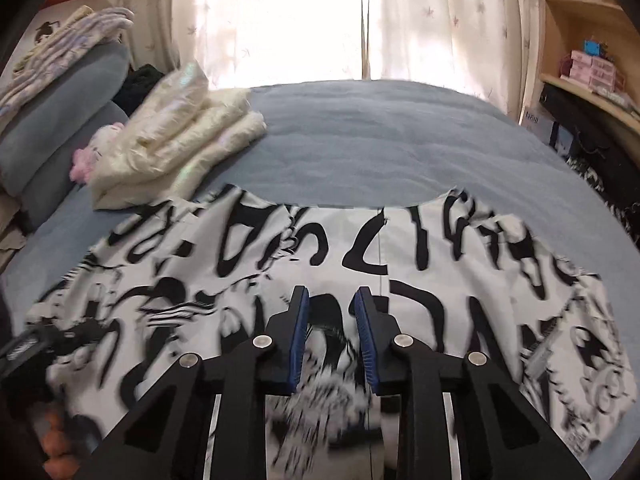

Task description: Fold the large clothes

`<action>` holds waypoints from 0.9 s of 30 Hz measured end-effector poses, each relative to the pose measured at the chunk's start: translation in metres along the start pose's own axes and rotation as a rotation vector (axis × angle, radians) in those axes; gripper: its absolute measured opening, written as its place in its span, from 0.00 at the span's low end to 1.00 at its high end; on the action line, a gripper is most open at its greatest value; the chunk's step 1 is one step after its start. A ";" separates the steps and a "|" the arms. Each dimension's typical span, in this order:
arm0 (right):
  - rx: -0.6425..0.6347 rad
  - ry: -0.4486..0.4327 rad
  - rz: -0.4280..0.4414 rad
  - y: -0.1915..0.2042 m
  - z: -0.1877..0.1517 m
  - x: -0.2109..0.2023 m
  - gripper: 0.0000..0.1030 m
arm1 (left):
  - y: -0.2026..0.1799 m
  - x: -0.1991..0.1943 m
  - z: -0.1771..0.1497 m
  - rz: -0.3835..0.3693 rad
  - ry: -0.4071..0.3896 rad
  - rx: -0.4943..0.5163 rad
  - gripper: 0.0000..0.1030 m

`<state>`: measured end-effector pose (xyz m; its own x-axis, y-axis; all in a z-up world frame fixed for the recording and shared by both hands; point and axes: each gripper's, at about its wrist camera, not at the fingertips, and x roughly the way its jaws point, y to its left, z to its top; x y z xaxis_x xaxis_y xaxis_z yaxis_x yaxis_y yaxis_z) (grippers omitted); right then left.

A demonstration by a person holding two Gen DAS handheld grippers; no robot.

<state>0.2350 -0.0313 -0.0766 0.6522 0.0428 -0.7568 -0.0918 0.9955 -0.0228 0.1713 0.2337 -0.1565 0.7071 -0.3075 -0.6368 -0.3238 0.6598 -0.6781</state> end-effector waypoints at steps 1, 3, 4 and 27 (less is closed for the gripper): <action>0.005 0.049 0.011 -0.002 -0.004 0.017 0.23 | 0.001 0.000 0.002 0.000 -0.010 0.000 0.47; 0.000 0.044 0.034 -0.005 -0.013 0.033 0.24 | -0.001 0.000 0.005 -0.030 -0.024 -0.001 0.25; -0.013 0.030 0.036 -0.004 -0.015 0.034 0.24 | -0.003 -0.003 0.006 -0.036 -0.034 0.014 0.20; 0.275 0.136 0.557 -0.115 -0.009 0.029 0.29 | -0.322 0.003 -0.107 -0.095 -0.226 0.761 0.05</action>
<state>0.2580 -0.1457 -0.1017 0.4596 0.5670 -0.6835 -0.1810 0.8133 0.5530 0.2103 -0.0528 0.0206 0.8467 -0.2930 -0.4441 0.2041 0.9497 -0.2374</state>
